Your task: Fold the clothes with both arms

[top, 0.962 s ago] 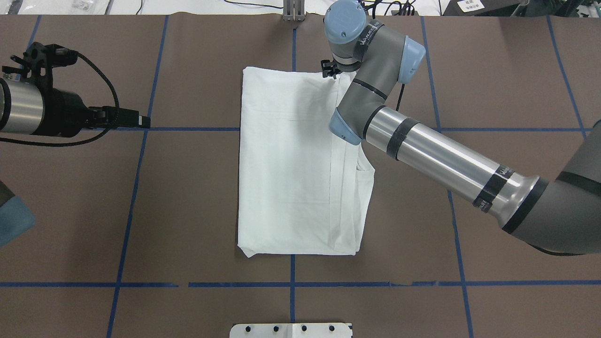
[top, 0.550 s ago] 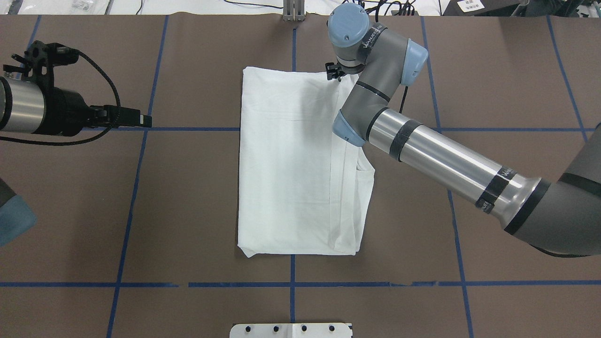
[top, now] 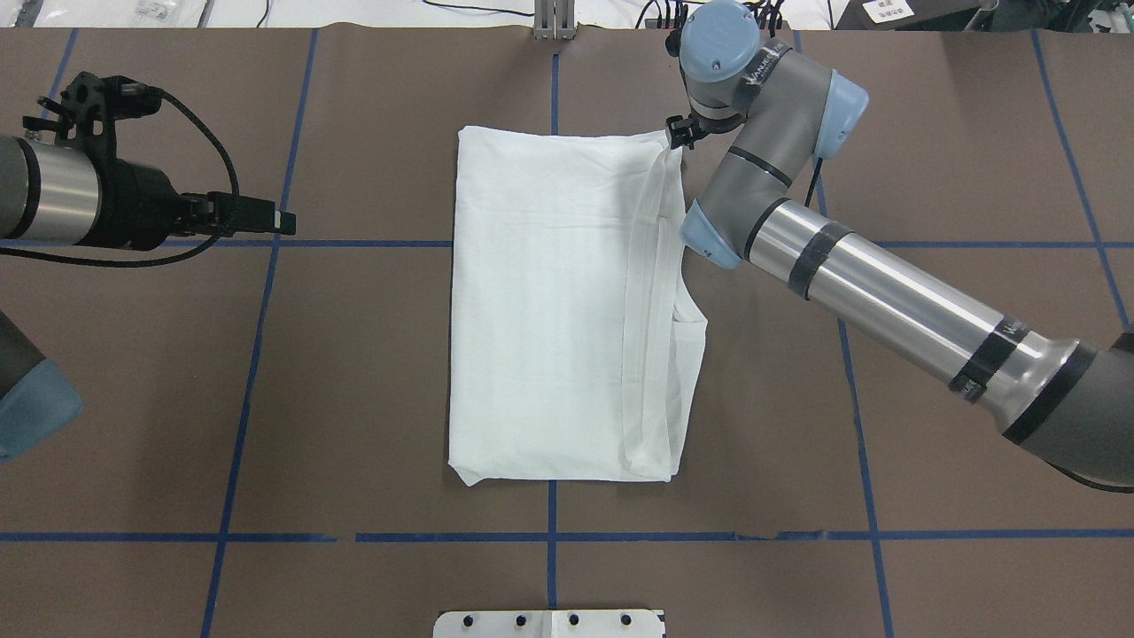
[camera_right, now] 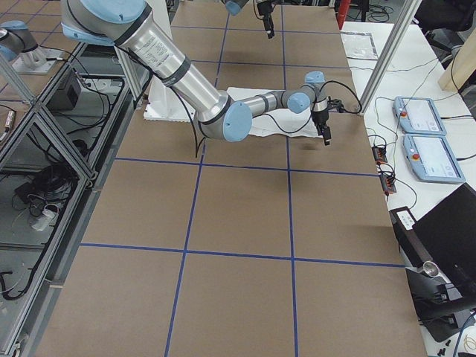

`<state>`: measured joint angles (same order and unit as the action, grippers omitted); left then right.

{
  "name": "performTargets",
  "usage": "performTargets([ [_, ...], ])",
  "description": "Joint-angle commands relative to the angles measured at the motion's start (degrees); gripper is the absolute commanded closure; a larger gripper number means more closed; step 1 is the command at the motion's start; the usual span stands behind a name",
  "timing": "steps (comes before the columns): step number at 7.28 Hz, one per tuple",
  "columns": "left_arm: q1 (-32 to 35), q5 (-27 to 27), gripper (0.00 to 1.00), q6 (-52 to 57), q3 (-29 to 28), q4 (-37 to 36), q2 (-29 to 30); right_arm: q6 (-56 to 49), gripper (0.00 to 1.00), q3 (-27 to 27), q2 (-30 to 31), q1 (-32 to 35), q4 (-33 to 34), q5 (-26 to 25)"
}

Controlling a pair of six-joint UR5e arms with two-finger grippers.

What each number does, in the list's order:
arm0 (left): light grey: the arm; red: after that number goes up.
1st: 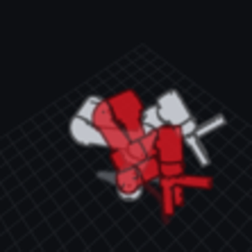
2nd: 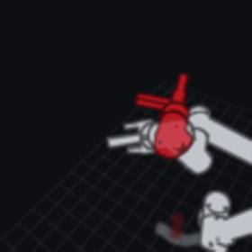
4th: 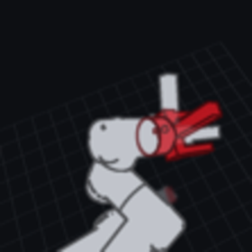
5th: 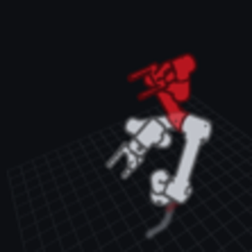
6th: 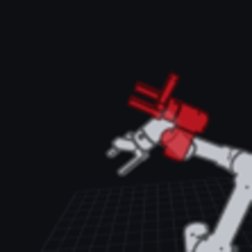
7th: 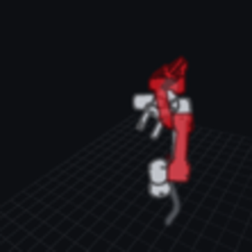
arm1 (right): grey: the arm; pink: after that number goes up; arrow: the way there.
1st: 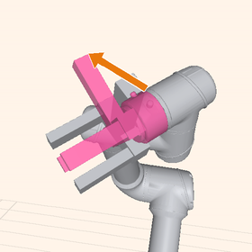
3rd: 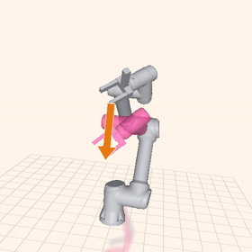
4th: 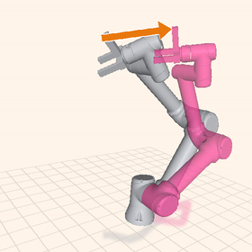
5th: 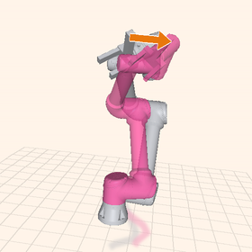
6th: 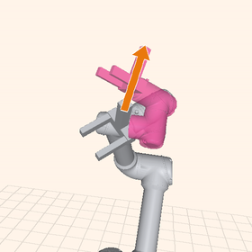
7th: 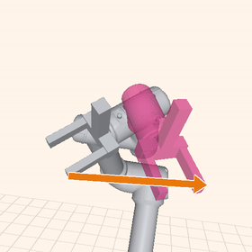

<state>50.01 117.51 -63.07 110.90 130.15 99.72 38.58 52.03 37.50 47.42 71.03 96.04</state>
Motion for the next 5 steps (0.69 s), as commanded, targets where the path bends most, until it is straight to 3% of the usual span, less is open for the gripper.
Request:
performTargets([
  [1,0.0,0.0,0.00,0.1,-0.4,0.0,0.1,-1.4,0.00,2.8,1.6,1.0,0.4,1.7],
  [5,0.0,-0.1,0.00,0.1,-0.7,0.1,0.0,4.8,0.00,5.4,-1.7,0.2,1.5,5.5],
])
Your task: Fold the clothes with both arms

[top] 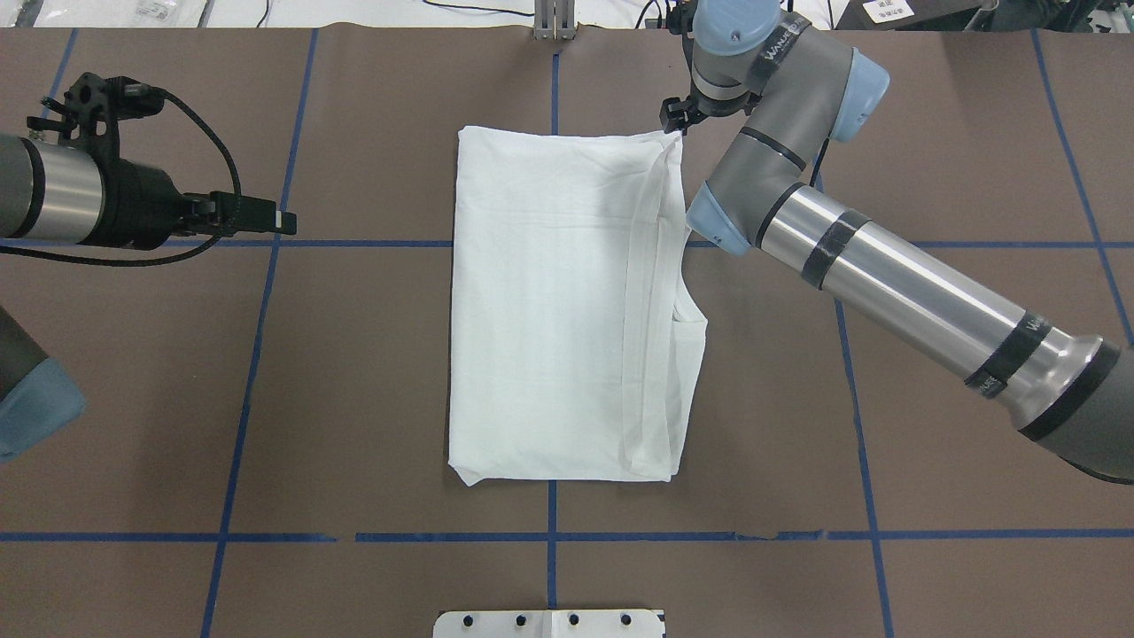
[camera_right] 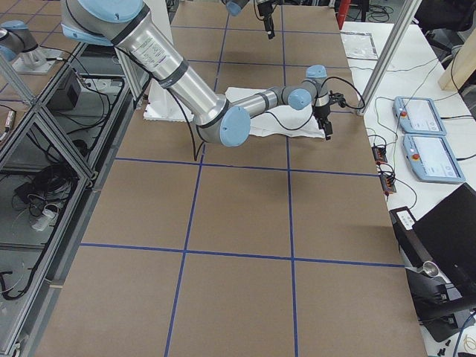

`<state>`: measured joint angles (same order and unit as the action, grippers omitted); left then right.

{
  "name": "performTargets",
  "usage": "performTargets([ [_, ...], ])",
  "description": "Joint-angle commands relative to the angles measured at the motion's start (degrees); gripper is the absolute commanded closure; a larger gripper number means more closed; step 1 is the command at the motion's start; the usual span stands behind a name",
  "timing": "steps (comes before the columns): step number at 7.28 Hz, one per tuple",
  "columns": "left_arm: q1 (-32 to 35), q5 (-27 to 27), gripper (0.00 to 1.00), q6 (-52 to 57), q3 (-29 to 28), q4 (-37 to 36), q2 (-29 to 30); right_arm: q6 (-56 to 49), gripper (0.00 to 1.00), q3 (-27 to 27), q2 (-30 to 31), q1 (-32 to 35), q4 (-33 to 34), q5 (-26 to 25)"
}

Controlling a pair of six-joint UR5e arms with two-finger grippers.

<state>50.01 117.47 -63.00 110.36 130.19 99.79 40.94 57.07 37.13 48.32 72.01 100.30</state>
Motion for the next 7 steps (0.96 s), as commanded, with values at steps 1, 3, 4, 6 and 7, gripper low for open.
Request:
performTargets([
  [1,0.0,0.0,0.00,0.1,-0.7,0.2,0.1,4.4,0.00,1.9,-1.6,-1.8,3.1,1.7],
  [3,0.0,0.0,0.00,0.0,-0.8,0.2,0.1,6.3,0.00,2.1,-1.2,-4.4,4.1,1.7],
  [4,0.0,0.0,0.00,0.0,-0.8,0.2,0.1,6.3,0.00,2.1,-1.2,-5.1,6.3,1.8],
  [6,0.0,0.0,0.00,0.1,-0.8,0.2,0.1,6.3,0.00,2.0,-1.0,-6.1,8.9,1.9],
  [7,0.0,0.0,0.00,0.1,-0.7,0.2,0.2,6.3,0.00,2.0,-1.2,-6.2,9.7,2.0],
])
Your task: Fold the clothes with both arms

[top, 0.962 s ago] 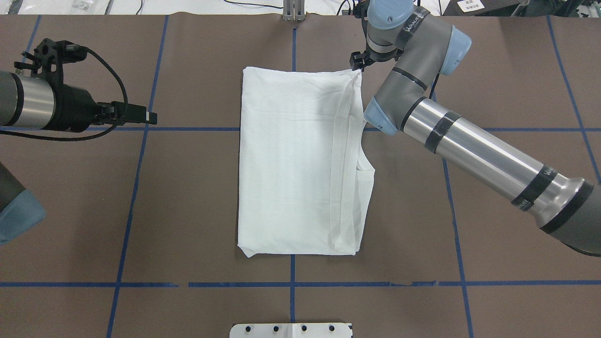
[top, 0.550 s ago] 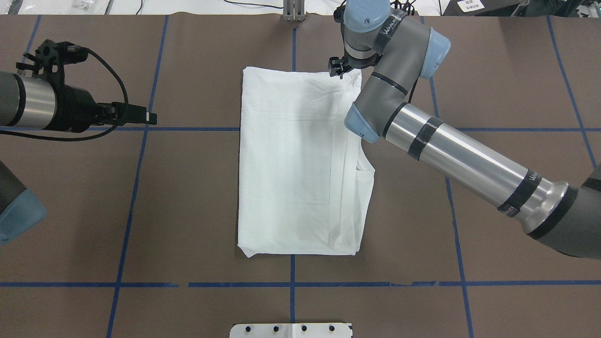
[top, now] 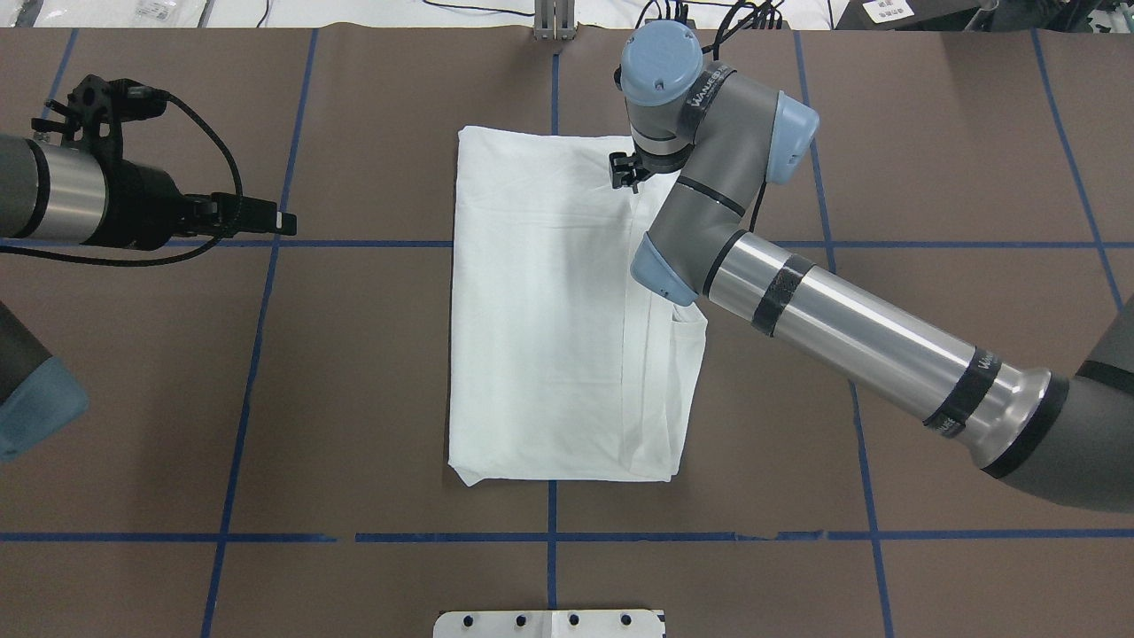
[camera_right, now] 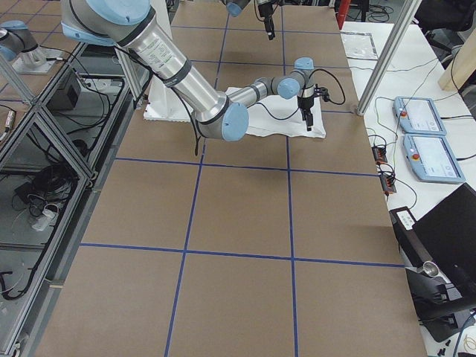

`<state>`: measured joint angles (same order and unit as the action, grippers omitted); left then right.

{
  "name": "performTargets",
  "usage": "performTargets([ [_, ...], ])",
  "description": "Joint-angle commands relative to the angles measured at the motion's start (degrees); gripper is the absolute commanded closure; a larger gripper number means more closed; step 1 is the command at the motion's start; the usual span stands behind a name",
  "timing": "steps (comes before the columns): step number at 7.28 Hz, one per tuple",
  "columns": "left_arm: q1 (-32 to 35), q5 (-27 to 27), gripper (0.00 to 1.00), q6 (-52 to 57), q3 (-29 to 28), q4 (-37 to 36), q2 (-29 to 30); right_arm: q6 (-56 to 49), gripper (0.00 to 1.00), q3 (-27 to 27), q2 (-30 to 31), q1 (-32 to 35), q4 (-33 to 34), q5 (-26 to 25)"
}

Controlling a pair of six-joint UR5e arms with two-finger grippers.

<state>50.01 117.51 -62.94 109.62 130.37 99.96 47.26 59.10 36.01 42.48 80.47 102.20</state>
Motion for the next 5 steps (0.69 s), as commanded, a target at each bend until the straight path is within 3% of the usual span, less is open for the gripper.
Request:
performTargets([
  [1,0.0,0.0,0.00,0.0,0.0,0.0,0.1,0.0,0.00,0.0,-0.4,-0.4,1.4,0.0],
  [5,0.0,0.0,0.00,0.0,-0.1,-0.1,0.7,0.0,0.00,-0.7,0.3,-0.8,1.3,-0.5],
])
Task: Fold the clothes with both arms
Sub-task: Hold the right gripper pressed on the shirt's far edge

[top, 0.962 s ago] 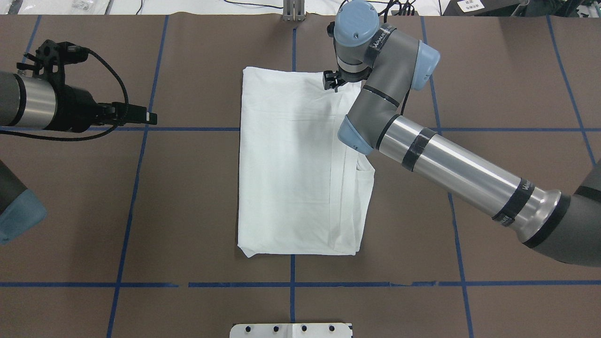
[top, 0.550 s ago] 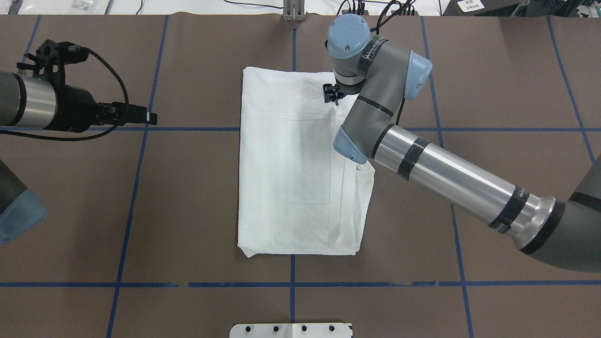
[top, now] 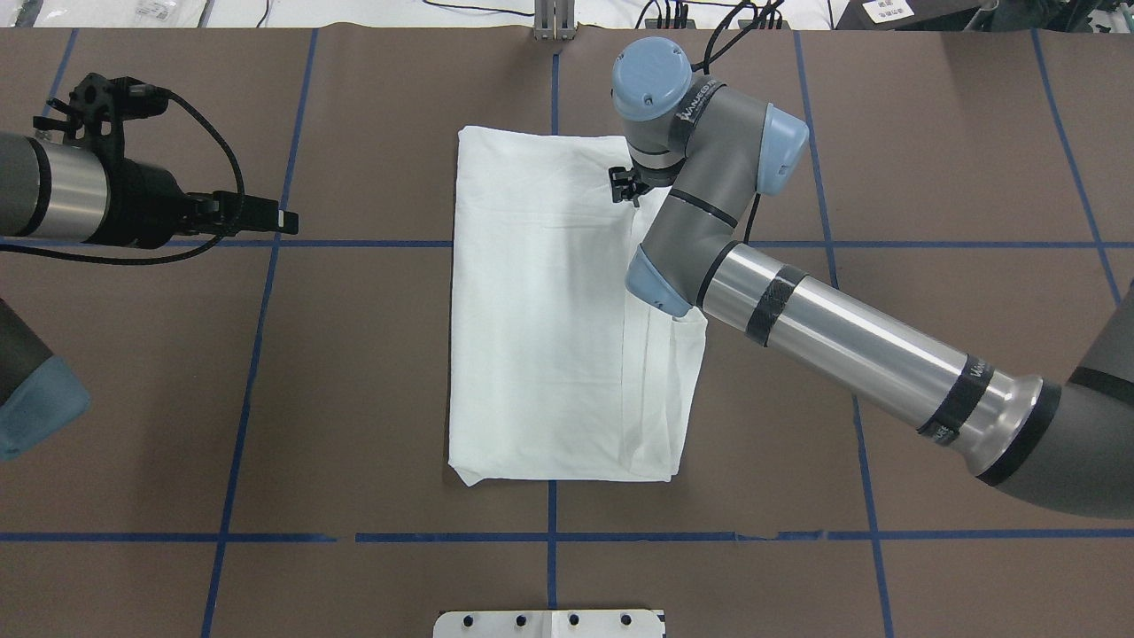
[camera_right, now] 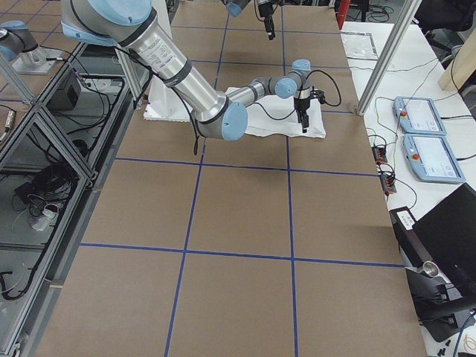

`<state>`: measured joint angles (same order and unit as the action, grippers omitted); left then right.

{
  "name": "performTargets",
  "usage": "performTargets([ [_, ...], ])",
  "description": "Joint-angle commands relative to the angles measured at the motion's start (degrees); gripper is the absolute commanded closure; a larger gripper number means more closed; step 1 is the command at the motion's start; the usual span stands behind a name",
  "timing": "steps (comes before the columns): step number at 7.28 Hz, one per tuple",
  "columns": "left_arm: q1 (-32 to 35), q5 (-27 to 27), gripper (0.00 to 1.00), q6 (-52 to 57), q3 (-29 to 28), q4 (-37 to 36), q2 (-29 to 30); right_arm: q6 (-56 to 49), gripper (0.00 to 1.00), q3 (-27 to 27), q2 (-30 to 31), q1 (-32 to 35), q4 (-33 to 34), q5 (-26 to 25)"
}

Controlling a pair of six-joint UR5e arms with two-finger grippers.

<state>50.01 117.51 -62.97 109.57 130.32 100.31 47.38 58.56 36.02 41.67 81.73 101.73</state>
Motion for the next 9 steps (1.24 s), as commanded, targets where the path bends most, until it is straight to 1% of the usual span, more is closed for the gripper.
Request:
performTargets([
  [1,0.0,0.0,0.00,0.0,-0.3,-0.1,0.4,-0.6,0.00,-0.1,0.3,0.0,0.0,0.0],
  [4,0.0,0.0,0.00,0.0,-0.5,0.0,0.3,0.1,0.00,-0.1,-0.3,0.2,0.0,0.0],
  [6,0.0,0.0,0.00,0.0,-0.9,0.3,0.3,0.2,0.00,-0.1,-0.8,0.0,-0.5,-2.0],
  [9,0.0,0.0,0.00,0.0,-0.9,0.4,0.3,0.2,0.00,-0.1,-0.7,-0.4,-1.2,-3.0],
])
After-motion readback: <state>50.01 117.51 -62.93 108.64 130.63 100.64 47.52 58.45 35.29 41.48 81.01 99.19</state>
